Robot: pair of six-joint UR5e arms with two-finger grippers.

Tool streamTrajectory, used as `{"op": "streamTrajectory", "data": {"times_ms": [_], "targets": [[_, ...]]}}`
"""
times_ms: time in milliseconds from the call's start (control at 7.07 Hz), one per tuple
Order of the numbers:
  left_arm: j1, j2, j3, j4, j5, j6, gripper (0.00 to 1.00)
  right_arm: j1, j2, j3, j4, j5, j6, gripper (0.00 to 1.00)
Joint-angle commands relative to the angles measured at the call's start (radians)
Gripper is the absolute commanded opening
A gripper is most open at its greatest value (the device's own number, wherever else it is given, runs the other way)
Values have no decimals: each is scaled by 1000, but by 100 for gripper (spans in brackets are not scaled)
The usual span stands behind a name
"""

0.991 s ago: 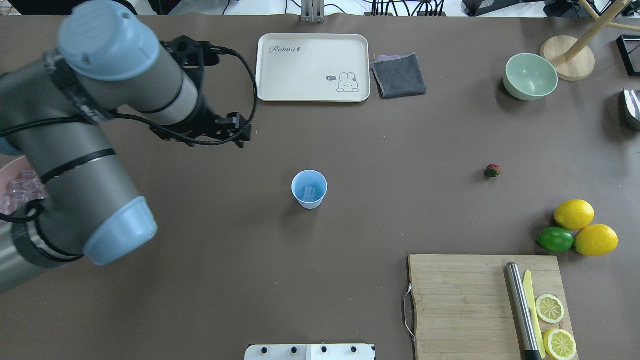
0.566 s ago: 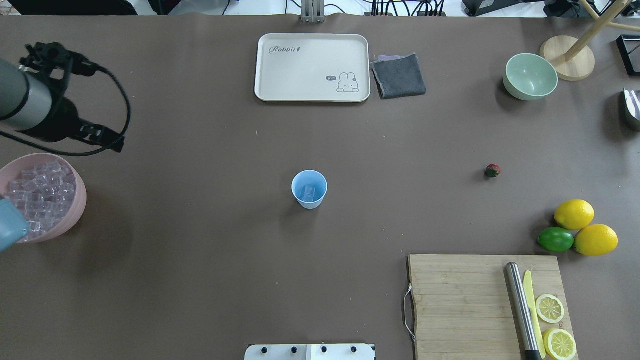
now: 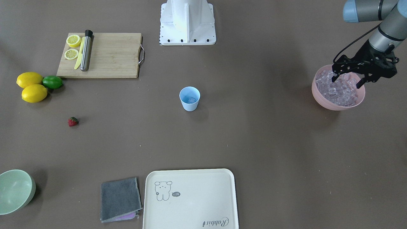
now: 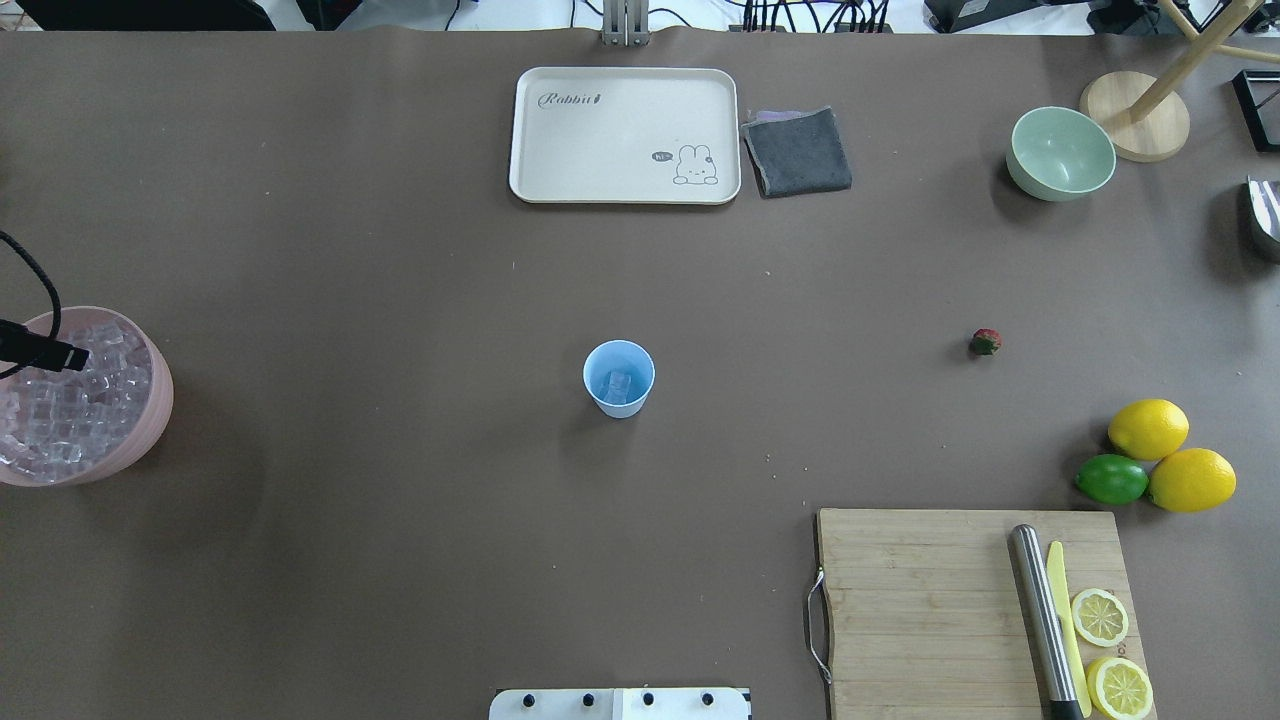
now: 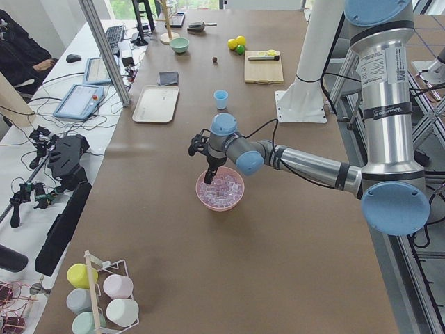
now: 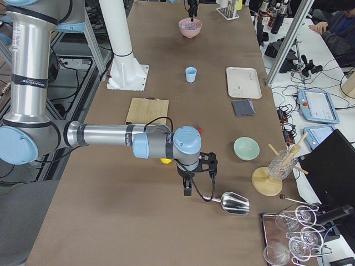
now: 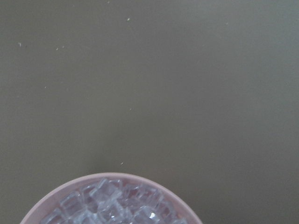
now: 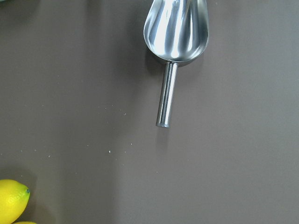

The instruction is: Put ice and strawberries in cup

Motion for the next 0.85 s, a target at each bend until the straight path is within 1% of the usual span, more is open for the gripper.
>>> {"op": "streamTrajectory", "data": {"times_ms": [0, 142, 283, 425, 566, 708], "targets": [[-19, 65, 11, -16, -12, -11, 95, 0, -1, -2, 2, -1, -1, 100], [-19, 65, 11, -8, -12, -28, 86, 0, -1, -6, 4, -1, -1, 100], [-18, 57, 7, -7, -10, -98, 81, 0, 0, -6, 4, -1, -1, 100], [-9, 51, 5, -8, -6, -129, 75, 0, 0, -6, 4, -1, -1, 100], [-2, 51, 2, -8, -7, -144, 60, 0, 0, -6, 4, -1, -1, 100], [8, 51, 4, -8, -3, -169, 53, 0, 0, -6, 4, -1, -1, 100]]}}
